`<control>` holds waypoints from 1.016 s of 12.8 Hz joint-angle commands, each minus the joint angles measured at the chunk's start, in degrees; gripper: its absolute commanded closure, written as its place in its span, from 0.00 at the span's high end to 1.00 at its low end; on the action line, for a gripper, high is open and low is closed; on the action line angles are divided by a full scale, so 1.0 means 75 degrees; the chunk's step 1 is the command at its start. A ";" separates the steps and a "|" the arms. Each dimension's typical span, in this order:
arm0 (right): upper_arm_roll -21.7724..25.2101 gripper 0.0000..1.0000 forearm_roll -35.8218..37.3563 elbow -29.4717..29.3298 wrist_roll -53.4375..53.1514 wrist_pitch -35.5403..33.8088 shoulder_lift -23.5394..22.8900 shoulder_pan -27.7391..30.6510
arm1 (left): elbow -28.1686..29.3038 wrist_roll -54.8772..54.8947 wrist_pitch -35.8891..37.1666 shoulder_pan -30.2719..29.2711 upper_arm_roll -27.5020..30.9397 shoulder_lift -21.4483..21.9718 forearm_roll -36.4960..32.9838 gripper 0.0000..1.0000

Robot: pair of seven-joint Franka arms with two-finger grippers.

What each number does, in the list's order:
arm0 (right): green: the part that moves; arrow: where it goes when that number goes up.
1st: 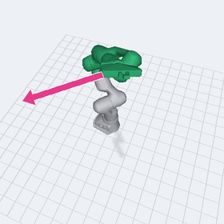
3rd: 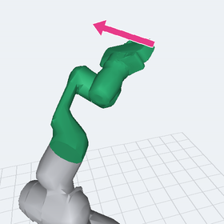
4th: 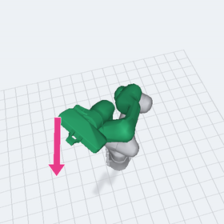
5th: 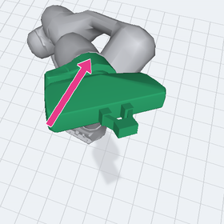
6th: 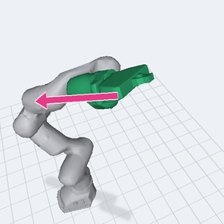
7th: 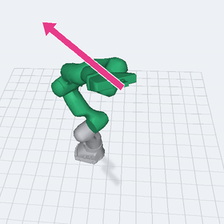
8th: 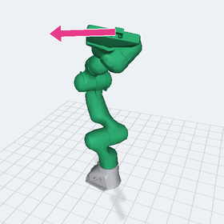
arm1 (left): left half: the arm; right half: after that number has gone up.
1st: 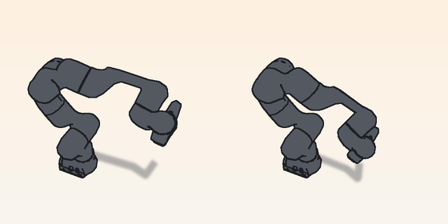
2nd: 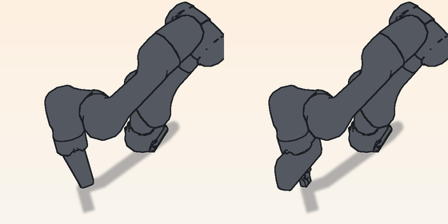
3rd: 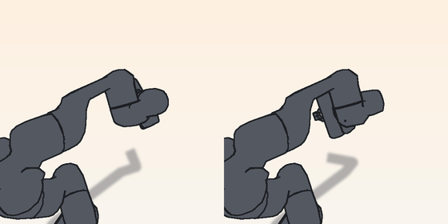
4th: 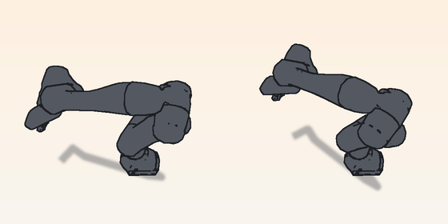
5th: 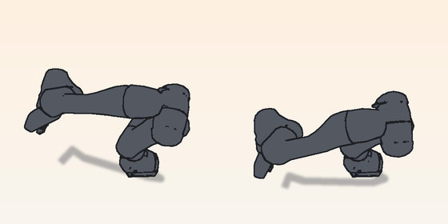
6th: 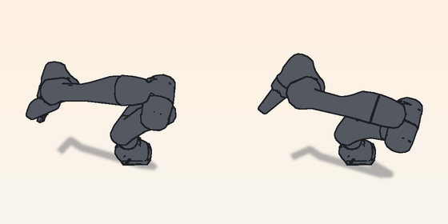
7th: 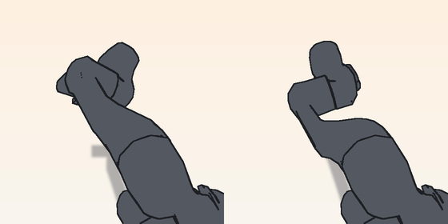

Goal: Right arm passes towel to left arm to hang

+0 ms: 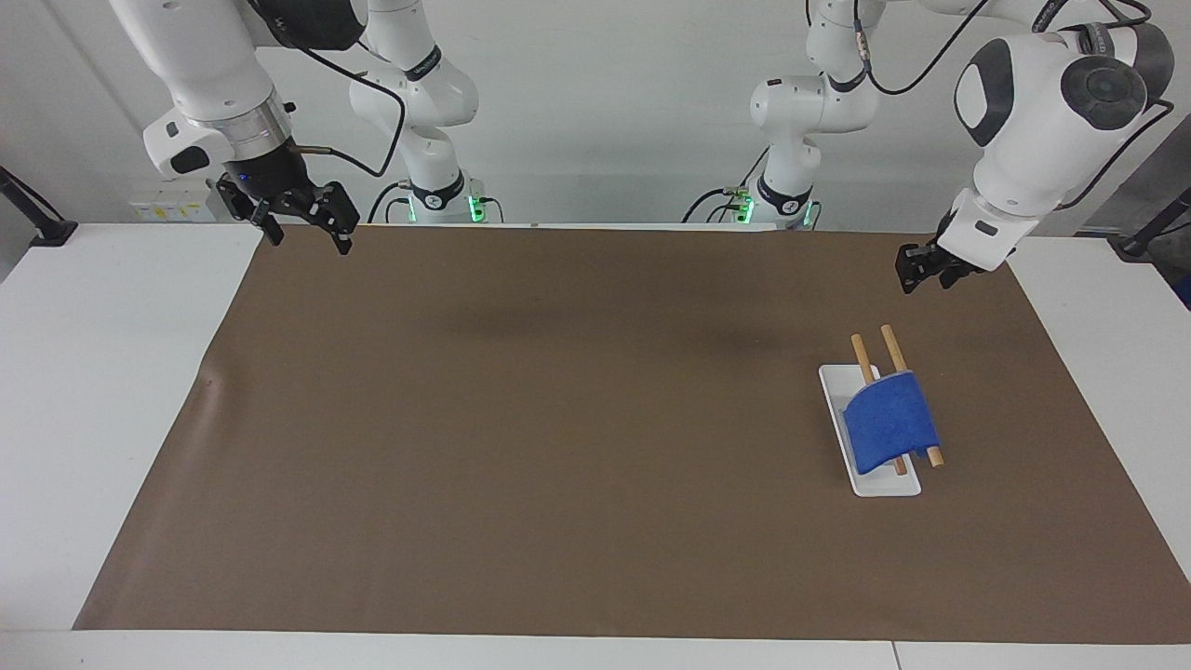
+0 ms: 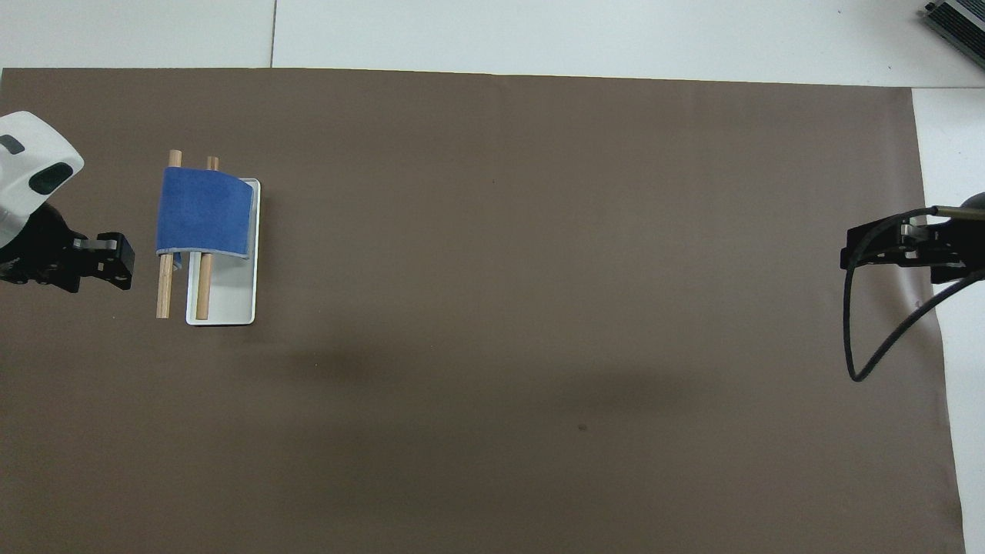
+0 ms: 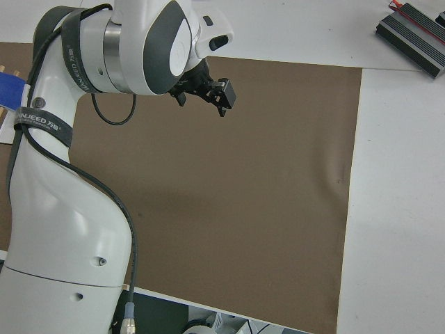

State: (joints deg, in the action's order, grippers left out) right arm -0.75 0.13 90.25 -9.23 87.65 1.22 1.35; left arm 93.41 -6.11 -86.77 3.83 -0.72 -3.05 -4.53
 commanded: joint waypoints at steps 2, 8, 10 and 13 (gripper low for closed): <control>0.0006 1.00 -0.0169 0.0072 0.0188 -0.0050 0.0060 0.0077 | 0.0284 0.0053 -0.0546 0.0017 -0.0032 0.0300 0.0182 0.70; 0.0006 1.00 -0.0169 0.0072 0.0188 -0.0050 0.0060 0.0077 | 0.0354 0.0942 -0.1193 0.0064 -0.0032 0.0312 0.0393 0.69; 0.0006 1.00 -0.0169 0.0072 0.0188 -0.0050 0.0060 0.0077 | 0.0331 0.0850 -0.1146 0.0075 -0.0009 0.0301 0.0393 0.73; 0.0006 1.00 -0.0169 0.0072 0.0188 -0.0050 0.0071 0.0077 | 0.0319 0.0336 -0.1052 0.0076 -0.0032 0.0359 0.0381 0.99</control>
State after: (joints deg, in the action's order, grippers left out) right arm -0.75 0.13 90.26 -9.23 87.65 1.22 1.35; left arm 93.65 -1.73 -94.66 4.14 -1.30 -2.52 -2.44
